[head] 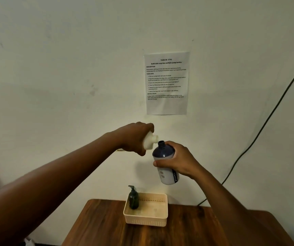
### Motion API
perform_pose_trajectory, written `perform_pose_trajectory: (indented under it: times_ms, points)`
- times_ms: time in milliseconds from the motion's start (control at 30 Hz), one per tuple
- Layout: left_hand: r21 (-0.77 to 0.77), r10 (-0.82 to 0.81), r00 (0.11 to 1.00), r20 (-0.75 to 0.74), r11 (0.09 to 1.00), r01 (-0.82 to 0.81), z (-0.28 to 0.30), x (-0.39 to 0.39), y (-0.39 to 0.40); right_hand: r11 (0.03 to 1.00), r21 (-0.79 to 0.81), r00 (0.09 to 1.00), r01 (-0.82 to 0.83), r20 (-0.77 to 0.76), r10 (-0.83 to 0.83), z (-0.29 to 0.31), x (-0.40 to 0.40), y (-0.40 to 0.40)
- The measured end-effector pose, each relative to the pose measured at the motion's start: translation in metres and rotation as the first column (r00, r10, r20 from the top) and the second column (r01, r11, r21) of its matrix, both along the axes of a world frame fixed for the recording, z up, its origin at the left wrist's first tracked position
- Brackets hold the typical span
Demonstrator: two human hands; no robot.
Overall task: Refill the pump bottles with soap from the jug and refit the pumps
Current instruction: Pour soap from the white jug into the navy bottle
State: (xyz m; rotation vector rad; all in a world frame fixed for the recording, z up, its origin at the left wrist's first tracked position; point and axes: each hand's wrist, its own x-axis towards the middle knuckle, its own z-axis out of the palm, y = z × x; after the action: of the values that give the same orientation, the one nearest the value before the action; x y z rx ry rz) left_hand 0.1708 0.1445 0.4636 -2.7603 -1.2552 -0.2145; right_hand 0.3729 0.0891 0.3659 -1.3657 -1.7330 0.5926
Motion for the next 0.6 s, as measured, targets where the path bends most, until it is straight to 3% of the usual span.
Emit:
perform_pose_trajectory:
  times_ms: [600]
  points:
    - [0.084, -0.022, 0.996, -0.09, 0.996, 0.03, 0.012, 0.0, -0.001, 0.999, 0.026, 1.0, 0.018, -0.001, -0.018, 0.001, -0.008, 0.002]
